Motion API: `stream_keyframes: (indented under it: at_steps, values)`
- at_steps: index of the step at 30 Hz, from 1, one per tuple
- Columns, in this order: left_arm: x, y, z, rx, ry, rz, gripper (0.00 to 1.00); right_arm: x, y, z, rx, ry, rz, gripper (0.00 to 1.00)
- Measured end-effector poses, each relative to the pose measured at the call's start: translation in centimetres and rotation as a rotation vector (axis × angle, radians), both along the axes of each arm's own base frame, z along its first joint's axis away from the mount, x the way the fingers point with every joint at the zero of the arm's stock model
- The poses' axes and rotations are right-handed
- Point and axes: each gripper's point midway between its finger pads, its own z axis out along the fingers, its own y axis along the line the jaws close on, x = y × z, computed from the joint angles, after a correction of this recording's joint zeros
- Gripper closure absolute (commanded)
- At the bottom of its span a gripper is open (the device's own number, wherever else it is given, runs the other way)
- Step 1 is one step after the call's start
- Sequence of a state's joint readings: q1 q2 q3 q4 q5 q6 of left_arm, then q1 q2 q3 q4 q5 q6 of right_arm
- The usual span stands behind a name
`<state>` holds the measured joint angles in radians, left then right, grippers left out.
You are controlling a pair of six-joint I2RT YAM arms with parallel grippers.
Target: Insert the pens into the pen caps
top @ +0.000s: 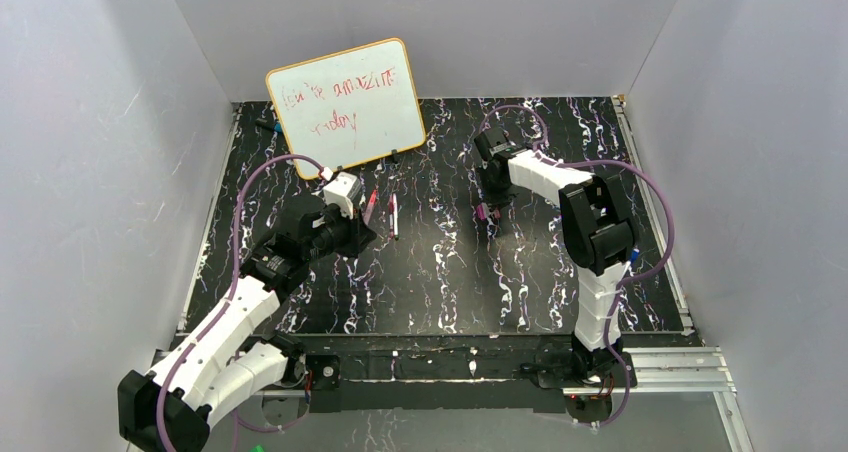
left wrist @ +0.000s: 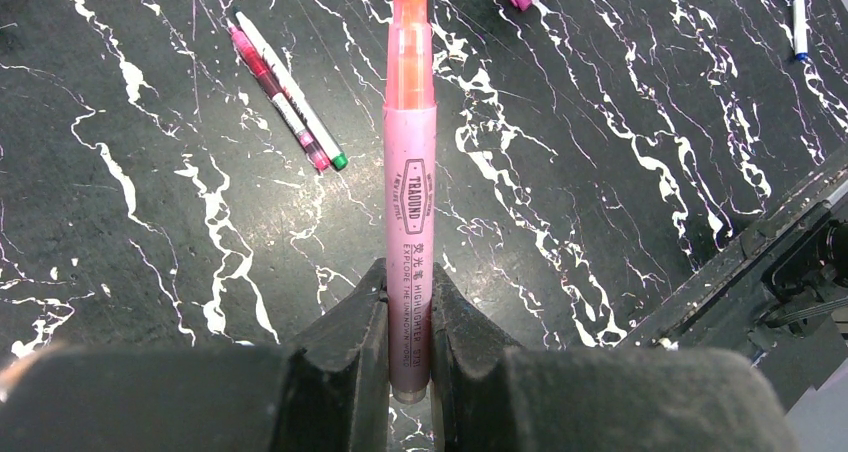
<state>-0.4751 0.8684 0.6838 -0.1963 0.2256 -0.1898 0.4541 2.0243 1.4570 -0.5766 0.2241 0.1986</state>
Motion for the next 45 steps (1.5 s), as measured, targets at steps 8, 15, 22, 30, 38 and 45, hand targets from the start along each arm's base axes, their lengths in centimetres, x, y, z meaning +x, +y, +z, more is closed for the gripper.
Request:
stream_keyframes:
  at_steps: [8,15,22,30,38,45]
  values:
    - [-0.7,-1.1,0.5,-0.046,0.008,-0.064,1.0,-0.3,-0.9,1.7,-0.004,-0.086,-0.041,0.99]
    - [-2.4,-5.3,3.3,-0.351,0.023,-0.211,1.0,-1.6,3.8,19.0,0.537,-0.572,0.046,0.99]
    - [-4.5,-7.6,5.3,-0.639,0.079,-0.318,1.0,-8.3,9.1,32.9,1.078,-0.885,0.367,0.99]
    - [-6.8,-8.8,10.0,-0.787,0.033,-0.454,1.0,-11.2,12.9,32.7,1.279,-0.752,0.518,0.99]
    - [-7.8,-9.1,11.6,-0.835,0.02,-0.501,1.0,-15.1,16.5,35.1,1.389,-0.704,0.681,0.99]
    - [-8.0,-9.2,11.8,-0.843,0.013,-0.512,1.0,-17.4,17.9,37.4,1.437,-0.707,0.791,0.99]
